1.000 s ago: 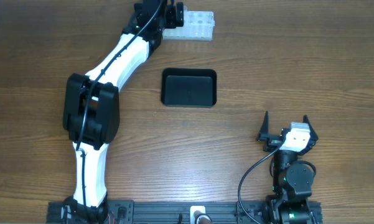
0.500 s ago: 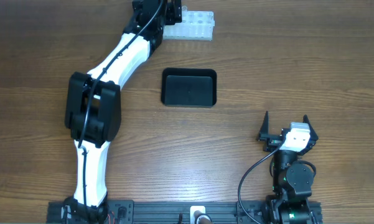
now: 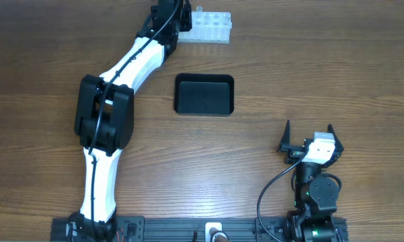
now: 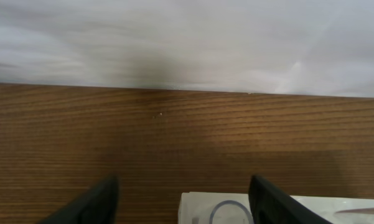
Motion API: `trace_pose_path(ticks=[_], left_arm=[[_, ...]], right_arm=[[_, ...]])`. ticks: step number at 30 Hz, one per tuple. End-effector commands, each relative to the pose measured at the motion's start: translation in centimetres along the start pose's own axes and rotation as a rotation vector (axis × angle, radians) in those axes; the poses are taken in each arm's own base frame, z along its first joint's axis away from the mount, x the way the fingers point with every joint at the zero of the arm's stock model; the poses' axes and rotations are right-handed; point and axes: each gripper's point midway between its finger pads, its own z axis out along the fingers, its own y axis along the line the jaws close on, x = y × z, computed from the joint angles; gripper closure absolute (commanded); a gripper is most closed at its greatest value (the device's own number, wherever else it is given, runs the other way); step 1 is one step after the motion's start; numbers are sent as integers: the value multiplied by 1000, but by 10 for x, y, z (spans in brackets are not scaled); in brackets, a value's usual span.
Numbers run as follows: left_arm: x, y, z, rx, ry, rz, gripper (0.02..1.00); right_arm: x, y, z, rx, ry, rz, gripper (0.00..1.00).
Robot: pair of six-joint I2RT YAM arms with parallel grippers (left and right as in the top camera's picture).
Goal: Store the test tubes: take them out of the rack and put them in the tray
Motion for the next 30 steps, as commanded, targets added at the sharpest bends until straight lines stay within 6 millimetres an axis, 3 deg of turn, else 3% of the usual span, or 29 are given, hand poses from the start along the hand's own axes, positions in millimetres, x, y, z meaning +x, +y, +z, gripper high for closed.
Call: trace_pose_path(ticks=[1, 11, 30], left_arm=[[-8, -6, 0, 18, -17, -10, 406], [-5, -16, -2, 39, -13, -3, 544], [-6, -17, -2, 47, -14, -4, 807]], right_arm=[[2, -3, 0, 17, 1, -4, 9], [2, -3, 0, 17, 1, -4, 9], [2, -3, 0, 17, 1, -4, 9]])
